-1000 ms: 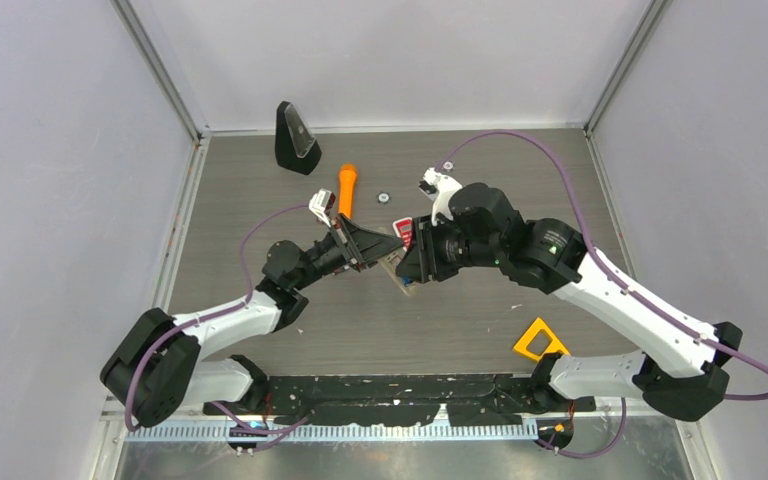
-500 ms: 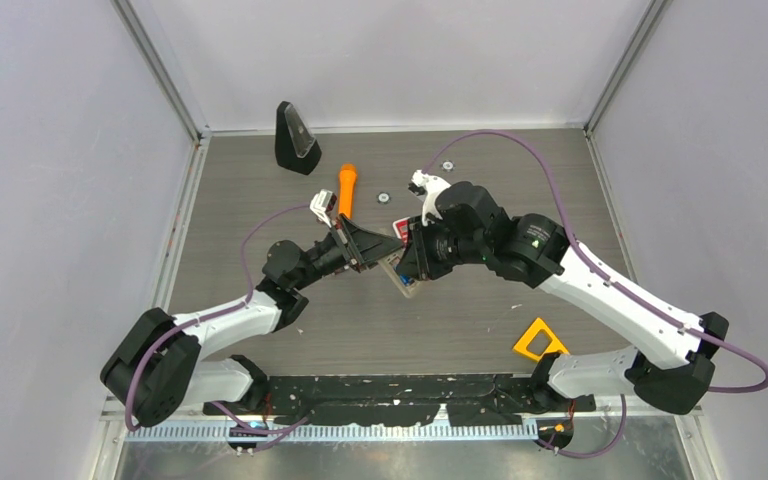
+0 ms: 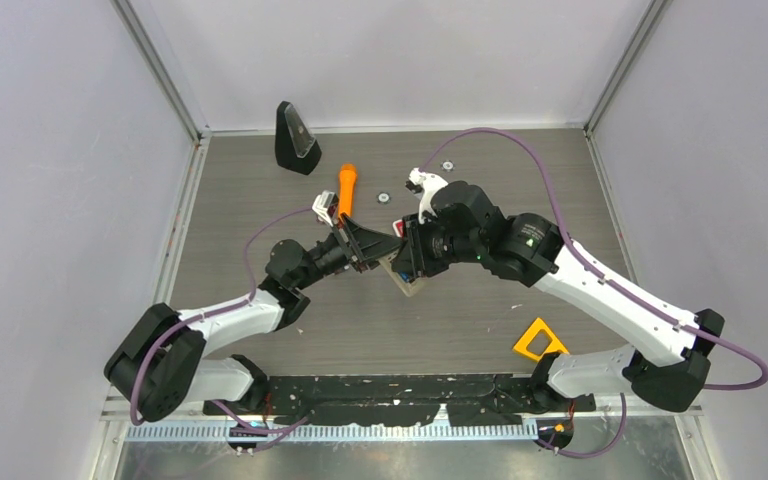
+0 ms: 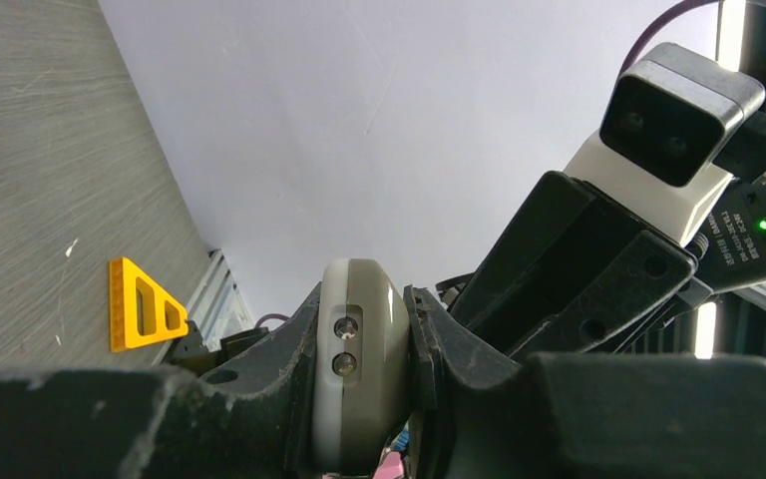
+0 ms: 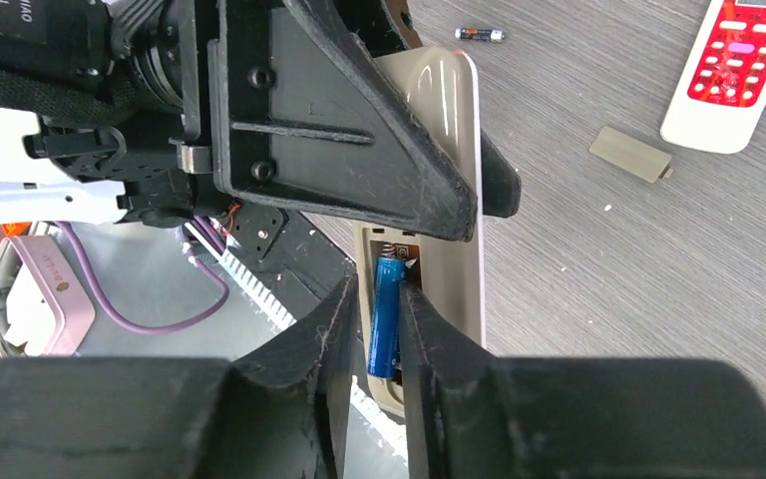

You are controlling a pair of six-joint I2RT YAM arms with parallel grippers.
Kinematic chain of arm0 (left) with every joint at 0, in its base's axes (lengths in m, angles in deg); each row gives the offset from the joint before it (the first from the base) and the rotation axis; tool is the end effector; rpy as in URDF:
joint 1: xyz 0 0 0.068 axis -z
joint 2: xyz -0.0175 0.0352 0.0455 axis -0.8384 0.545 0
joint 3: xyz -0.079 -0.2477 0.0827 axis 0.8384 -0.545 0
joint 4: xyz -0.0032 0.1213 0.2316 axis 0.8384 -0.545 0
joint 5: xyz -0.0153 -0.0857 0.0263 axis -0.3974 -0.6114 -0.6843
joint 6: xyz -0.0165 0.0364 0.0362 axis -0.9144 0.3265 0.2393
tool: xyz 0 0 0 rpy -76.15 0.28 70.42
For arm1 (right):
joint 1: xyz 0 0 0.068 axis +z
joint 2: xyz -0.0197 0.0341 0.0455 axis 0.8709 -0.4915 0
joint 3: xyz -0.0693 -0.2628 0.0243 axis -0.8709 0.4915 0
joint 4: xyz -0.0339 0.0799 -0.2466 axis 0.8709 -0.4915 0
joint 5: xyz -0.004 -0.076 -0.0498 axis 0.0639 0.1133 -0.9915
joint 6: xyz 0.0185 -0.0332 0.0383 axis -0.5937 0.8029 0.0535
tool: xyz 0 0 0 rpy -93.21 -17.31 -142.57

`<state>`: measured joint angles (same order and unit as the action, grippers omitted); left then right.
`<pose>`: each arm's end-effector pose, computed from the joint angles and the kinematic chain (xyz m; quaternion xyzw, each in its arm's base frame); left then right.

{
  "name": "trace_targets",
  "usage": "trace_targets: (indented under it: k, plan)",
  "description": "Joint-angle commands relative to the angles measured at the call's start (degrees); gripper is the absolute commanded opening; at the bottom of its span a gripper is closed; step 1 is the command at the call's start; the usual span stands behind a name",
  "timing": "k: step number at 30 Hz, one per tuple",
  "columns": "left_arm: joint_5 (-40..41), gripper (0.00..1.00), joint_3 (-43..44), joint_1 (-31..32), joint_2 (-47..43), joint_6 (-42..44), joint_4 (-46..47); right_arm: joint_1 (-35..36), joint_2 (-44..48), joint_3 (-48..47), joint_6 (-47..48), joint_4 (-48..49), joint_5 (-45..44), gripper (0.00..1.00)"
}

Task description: Load the batteries into the remote control

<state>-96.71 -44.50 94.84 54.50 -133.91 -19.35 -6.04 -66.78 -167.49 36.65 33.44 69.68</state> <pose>0.1937 -0.1702 0.2579 -0.0955 0.6129 -0.7515 0.2246 0.1471 0.2108 0.3945 -0.2119 0.8745 0.3134 0.3034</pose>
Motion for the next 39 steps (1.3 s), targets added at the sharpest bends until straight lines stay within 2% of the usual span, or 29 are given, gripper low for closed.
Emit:
trace_targets:
  k: [1,8,14,25,39]
  plan:
    - [1.73,0.00,0.78,0.30,-0.21,-2.42,7.51,0.27,1.48,-2.23,-0.93,2.14,-1.89,0.30]
    - [2.27,0.00,0.68,0.31,0.48,-2.48,7.69,0.23,4.16,-2.17,-2.03,1.58,-1.18,0.44]
    - [2.87,0.00,0.74,0.30,1.22,-2.61,8.11,0.14,6.78,-1.07,-2.31,0.60,-1.56,0.47]
    - [4.48,0.00,0.39,0.28,1.58,-2.94,9.13,0.19,6.09,-0.24,-2.29,-0.97,3.71,0.35]
    - [3.73,0.00,-0.02,0.28,2.90,-3.40,12.90,0.15,4.78,1.16,-2.80,-0.74,2.32,0.25]
